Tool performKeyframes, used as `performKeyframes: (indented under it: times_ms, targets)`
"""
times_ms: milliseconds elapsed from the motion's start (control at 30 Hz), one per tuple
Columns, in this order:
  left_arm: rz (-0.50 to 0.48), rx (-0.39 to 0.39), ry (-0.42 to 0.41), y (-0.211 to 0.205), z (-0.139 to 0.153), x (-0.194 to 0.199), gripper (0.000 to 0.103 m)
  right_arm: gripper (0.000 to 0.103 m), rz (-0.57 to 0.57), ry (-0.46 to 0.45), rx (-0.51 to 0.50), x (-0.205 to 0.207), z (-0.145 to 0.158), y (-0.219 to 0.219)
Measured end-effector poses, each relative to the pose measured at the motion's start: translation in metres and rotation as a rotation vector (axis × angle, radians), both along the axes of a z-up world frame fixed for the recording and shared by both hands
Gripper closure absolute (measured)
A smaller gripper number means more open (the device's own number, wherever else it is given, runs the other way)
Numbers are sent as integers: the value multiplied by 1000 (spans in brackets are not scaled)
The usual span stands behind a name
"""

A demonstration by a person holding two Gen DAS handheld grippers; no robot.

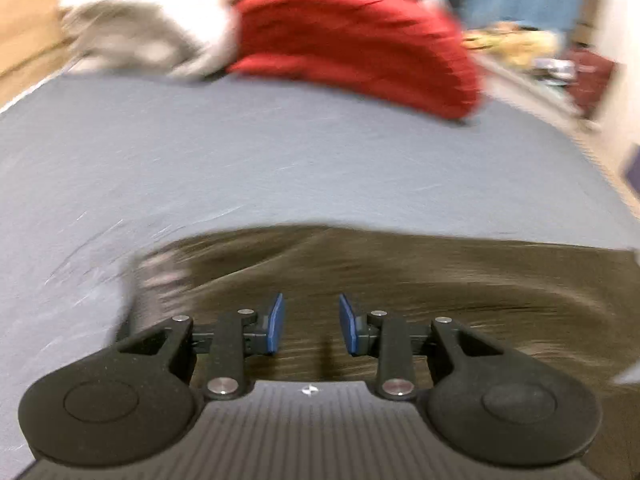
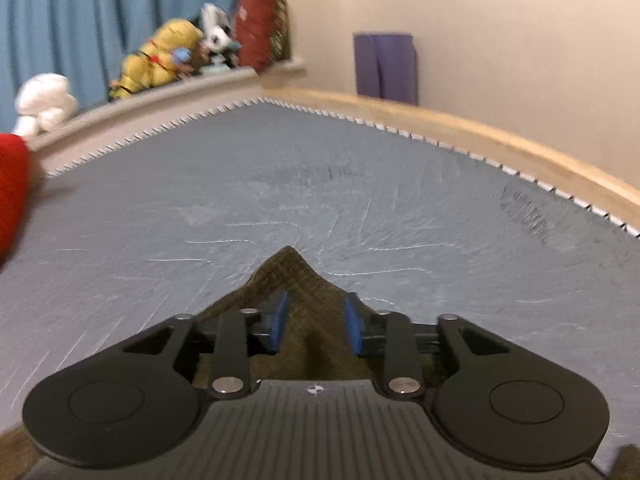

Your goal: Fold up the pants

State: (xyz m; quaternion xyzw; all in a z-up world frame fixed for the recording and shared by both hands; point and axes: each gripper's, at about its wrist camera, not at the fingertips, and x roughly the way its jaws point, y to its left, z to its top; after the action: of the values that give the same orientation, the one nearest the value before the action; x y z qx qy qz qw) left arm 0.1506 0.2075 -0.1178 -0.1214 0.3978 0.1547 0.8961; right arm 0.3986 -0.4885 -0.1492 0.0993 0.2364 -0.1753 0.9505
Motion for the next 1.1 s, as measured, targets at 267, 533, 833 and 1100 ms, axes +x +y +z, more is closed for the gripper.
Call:
performKeyframes:
  times_ms: [267,533,833,1100]
  targets:
    - [128,-2,46,31,1,-16,96,51,-65,80,123,-70,-1,-66]
    - [-204,-73,-36,-44,21,-18,92,100,-75,167,179,-57,-38,-72]
    - [-566,3,204,-136,-29,-22,91,96,-181,199,77,-48,-27,-54]
    - [-508,-92,99,-107,16,-49,85,61,38,-18,41,-144,62,-6]
